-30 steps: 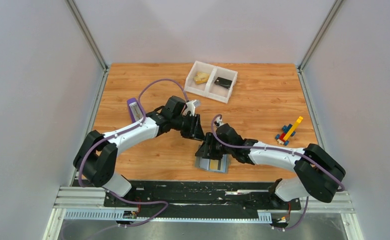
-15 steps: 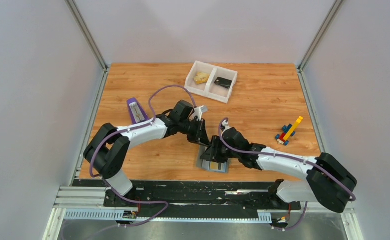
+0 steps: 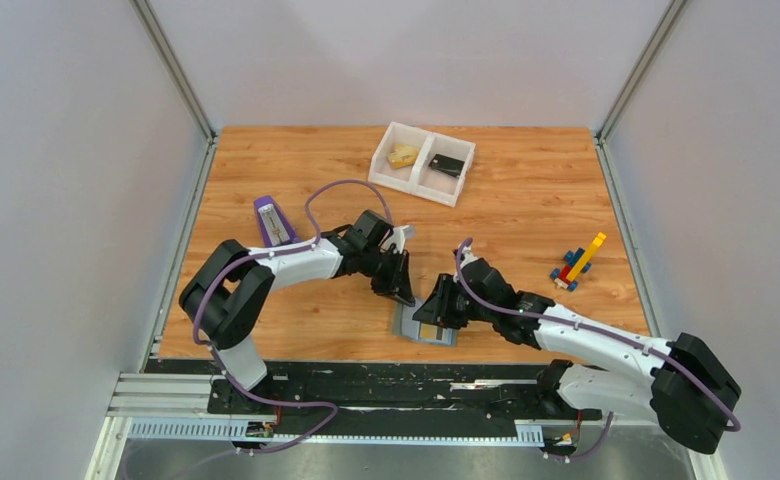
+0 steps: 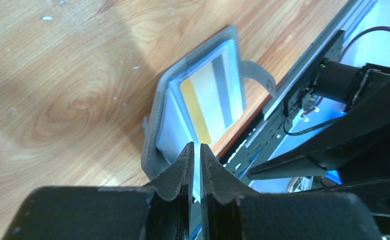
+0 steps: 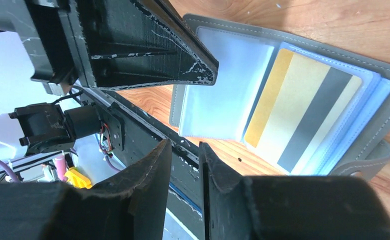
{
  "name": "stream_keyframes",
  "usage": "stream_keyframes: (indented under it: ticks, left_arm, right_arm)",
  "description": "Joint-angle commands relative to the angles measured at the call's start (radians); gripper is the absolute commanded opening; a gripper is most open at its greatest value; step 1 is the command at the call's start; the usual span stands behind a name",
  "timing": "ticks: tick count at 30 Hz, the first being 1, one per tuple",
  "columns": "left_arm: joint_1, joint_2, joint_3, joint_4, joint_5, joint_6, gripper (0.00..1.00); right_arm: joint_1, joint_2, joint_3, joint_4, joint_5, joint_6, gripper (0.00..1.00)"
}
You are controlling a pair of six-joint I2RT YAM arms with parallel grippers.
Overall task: Take the credit cards out of the card holder
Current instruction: Remove the credit card from the card holder.
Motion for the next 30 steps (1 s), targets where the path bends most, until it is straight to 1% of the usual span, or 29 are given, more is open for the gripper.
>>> stream_keyframes:
  ticks: [1,5,8,12,16,19,23,30]
  left_arm:
    - [-0.012,0.004,0.016,-0.068,-0.052,0.072,0.15]
    - [-0.025,0.001,0.018,-0.070,-0.065,0.074,0.15]
    - [-0.045,0.015,0.004,-0.029,-0.062,0.053,0.16]
    - [-0.060,0.026,-0.048,0.085,-0.049,-0.010,0.24]
    - [-0.065,0.027,-0.071,0.129,-0.066,-0.010,0.28]
    - [-0.066,0.028,-0.091,0.160,-0.083,-0.010,0.30]
    - [-0.066,0.025,-0.125,0.257,-0.070,-0.048,0.31]
    - [-0.066,0.031,-0.138,0.300,-0.051,-0.063,0.33]
  right_arm:
    - [0.001,-0.044,-0.023,-0.023,0.036,0.017,0.27]
    - [0.000,-0.054,-0.037,-0.057,0.087,0.029,0.27]
    - [-0.008,-0.056,-0.052,-0.075,0.123,0.034,0.27]
    - [-0.012,-0.066,-0.061,-0.089,0.160,0.048,0.27]
    - [-0.025,-0.067,-0.074,-0.096,0.227,0.054,0.26]
    - [-0.037,-0.070,-0.080,-0.096,0.233,0.056,0.25]
    - [-0.043,-0.074,-0.086,-0.091,0.237,0.059,0.25]
    - [-0.060,-0.052,-0.099,-0.042,0.198,0.046,0.25]
